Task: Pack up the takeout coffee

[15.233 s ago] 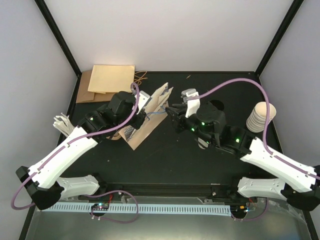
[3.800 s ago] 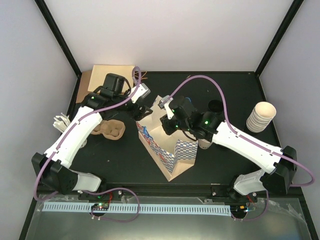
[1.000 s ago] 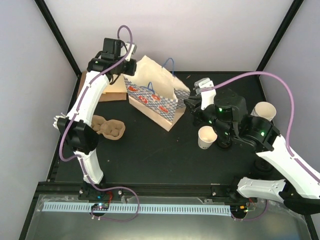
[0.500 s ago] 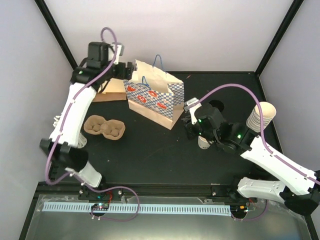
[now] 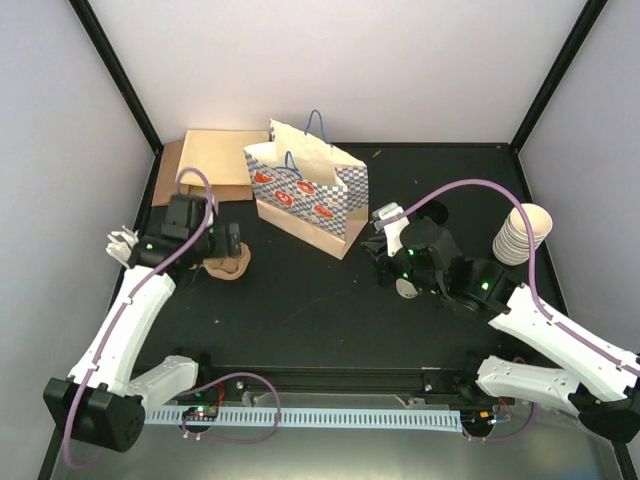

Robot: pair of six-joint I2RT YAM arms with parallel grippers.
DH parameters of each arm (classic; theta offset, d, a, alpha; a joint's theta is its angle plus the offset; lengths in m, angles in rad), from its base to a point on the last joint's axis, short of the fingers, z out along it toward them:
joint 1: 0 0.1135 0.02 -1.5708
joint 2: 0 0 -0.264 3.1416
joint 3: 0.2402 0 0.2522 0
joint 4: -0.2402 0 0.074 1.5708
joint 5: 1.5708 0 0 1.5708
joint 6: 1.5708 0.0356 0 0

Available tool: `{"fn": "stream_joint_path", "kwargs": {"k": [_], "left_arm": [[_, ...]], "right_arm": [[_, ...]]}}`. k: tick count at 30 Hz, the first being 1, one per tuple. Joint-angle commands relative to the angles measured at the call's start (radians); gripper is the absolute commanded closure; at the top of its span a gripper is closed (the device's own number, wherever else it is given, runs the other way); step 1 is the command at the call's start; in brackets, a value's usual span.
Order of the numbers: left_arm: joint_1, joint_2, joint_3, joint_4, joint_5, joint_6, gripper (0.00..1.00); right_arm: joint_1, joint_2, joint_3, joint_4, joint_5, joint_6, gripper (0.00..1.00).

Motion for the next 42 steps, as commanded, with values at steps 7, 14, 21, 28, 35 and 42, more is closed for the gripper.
{"fn": "stream_joint_path", "kwargs": {"k": [7, 14, 21, 28, 35, 42], "left_arm": [[-0.002, -0.042, -0.294, 0.162, 0.225, -0.107, 0.01], [-0.018, 0.095, -0.330, 0.231, 0.213, -0.088, 0.01], [-0.052, 0.185, -0.320, 0.271, 0.256, -0.083, 0.01], [-0.078, 0.312, -0.263, 0.256, 0.154, -0.082, 0.02], [-0.099, 0.349, -0.230, 0.262, 0.037, -0.082, 0.01], [-0.105, 0.433, -0.214, 0.269, 0.104, -0.058, 0.02]], "right_arm": [[0.006, -0.052, -0.055, 0.116, -0.054, -0.013, 0.79], [0.006, -0.069, -0.109, 0.129, -0.089, 0.011, 0.79], [0.006, -0.089, -0.131, 0.129, -0.080, 0.013, 0.79], [0.006, -0.093, -0.134, 0.129, -0.097, 0.015, 0.79], [0.006, -0.107, -0.142, 0.118, -0.096, 0.018, 0.79], [0.006, -0.115, -0.151, 0.118, -0.093, 0.022, 0.79]]}}
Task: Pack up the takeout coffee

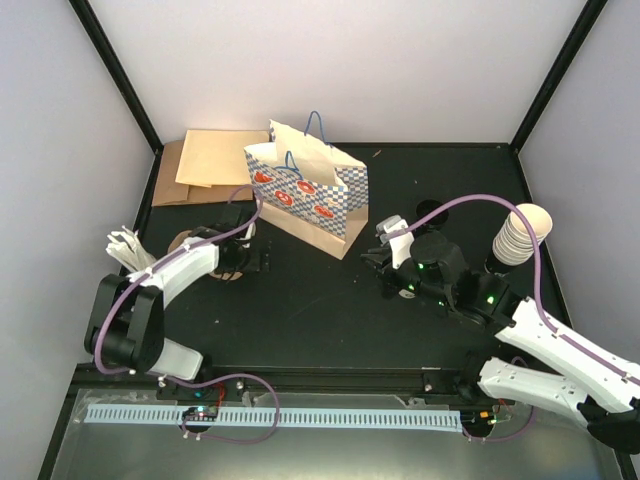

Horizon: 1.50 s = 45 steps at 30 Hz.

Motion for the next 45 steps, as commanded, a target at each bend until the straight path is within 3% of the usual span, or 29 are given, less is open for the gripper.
{"fn": "stream_joint_path", "kwargs": {"k": [1, 4, 10, 15, 22, 32, 37, 45], "left_arm": [[-0.007, 0.060, 0.045, 0.013, 0.046, 0.015, 0.03], [-0.041, 0.066, 0.050, 0.022, 0.133, 0.018, 0.08], [-0.234, 0.036, 0.063, 0.024, 0.237, -0.044, 0.09], [-0.343, -0.021, 0.089, -0.003, 0.241, -0.098, 0.11], [-0.355, -0.136, 0.145, -0.145, 0.062, -0.059, 0.15], [-0.364, -0.060, 0.160, -0.146, 0.063, 0.013, 0.47], [-0.369, 0.017, 0.162, -0.155, 0.021, 0.014, 0.48], [-0.370, 0.086, 0.157, -0.167, -0.029, -0.004, 0.57]], "right_arm": [[0.006, -0.012, -0.009, 0.015, -0.003, 0.015, 0.79], [0.006, -0.008, -0.017, 0.018, -0.007, 0.016, 0.78], [0.006, 0.018, -0.052, 0.037, -0.027, 0.028, 0.79], [0.006, 0.028, -0.080, 0.068, -0.040, 0.041, 0.79], [0.006, 0.050, -0.103, 0.093, -0.052, 0.060, 0.78], [0.006, 0.069, -0.115, 0.110, -0.057, 0.079, 0.79], [0.006, 0.060, -0.128, 0.108, -0.052, 0.086, 0.79], [0.006, 0.055, -0.136, 0.107, -0.051, 0.092, 0.79]]}}
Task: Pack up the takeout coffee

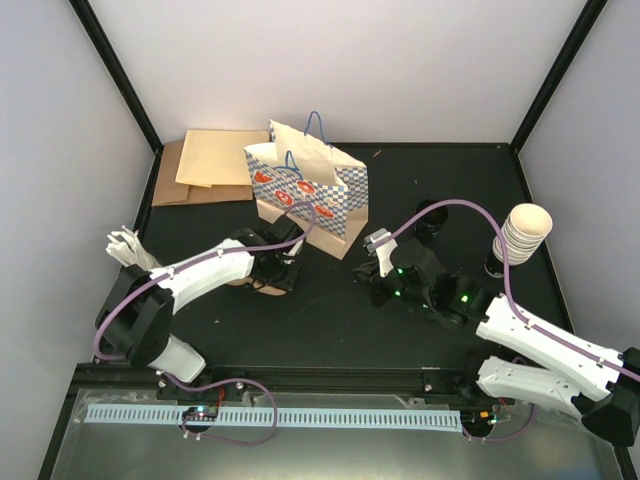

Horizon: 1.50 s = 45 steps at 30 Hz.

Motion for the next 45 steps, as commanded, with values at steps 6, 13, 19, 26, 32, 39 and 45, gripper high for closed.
{"fn": "stream_joint_path", "kwargs": {"k": [6, 13, 19, 26, 32, 39, 45], "left_arm": [[-0.008, 0.031, 0.031, -0.031, -0.012, 0.002, 0.66], [-0.007, 0.012, 0.039, -0.045, -0.007, 0.001, 0.86], [-0.007, -0.016, 0.058, -0.071, -0.016, 0.001, 0.95], [-0.006, -0.044, 0.080, -0.113, -0.051, -0.002, 0.99], [-0.006, -0.097, 0.113, -0.164, -0.071, -0.001, 0.98], [-0.005, -0.147, 0.121, -0.162, 0.004, 0.012, 0.98], [0.003, -0.182, 0.101, -0.149, 0.045, 0.009, 0.98]], "right_arm": [[0.006, -0.010, -0.006, 0.027, 0.000, 0.011, 0.79], [0.006, -0.010, -0.006, 0.026, 0.002, 0.012, 0.79], [0.006, -0.012, -0.010, 0.026, 0.000, 0.014, 0.79], [0.006, -0.010, -0.009, 0.027, -0.005, 0.015, 0.79], [0.006, 0.000, -0.012, 0.030, -0.013, 0.017, 0.79], [0.006, 0.073, -0.030, 0.118, -0.093, 0.067, 0.79], [0.011, 0.174, -0.070, 0.323, -0.207, 0.210, 0.79]]}}
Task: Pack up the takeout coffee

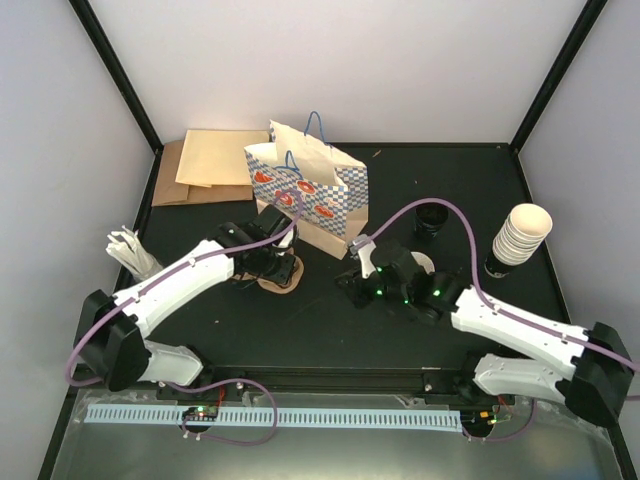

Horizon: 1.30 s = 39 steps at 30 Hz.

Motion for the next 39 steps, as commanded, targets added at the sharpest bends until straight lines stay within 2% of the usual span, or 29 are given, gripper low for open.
{"fn": "stream_joint_path", "kwargs": {"k": [1, 10, 16, 18, 20, 22, 35, 39], "left_arm": [[0.005, -0.047, 0.010, -0.003, 0.036, 0.006, 0.98], [0.009, -0.102, 0.031, -0.037, 0.032, 0.011, 0.98], [0.009, -0.133, 0.074, -0.089, 0.006, 0.020, 0.98], [0.009, -0.141, 0.091, -0.104, 0.014, 0.026, 0.98], [0.008, -0.151, 0.104, -0.117, 0.027, 0.032, 0.98], [0.009, -0.160, 0.112, -0.126, 0.029, 0.035, 0.98], [0.010, -0.166, 0.104, -0.130, 0.034, 0.043, 0.98], [0.009, -0.176, 0.117, -0.135, 0.020, 0.042, 0.98]], "right_arm": [[0.012, 0.055, -0.027, 0.195, -0.090, 0.138, 0.79], [0.043, 0.213, -0.014, 0.364, -0.020, 0.301, 0.78], [0.050, 0.310, 0.024, 0.407, -0.001, 0.314, 0.74], [0.052, 0.344, 0.051, 0.398, 0.005, 0.313, 0.66], [0.051, 0.372, 0.072, 0.387, 0.018, 0.313, 0.49], [0.051, 0.386, 0.081, 0.399, 0.021, 0.313, 0.42], [0.052, 0.425, 0.100, 0.442, 0.011, 0.338, 0.40], [0.051, 0.441, 0.107, 0.408, 0.033, 0.336, 0.41]]}}
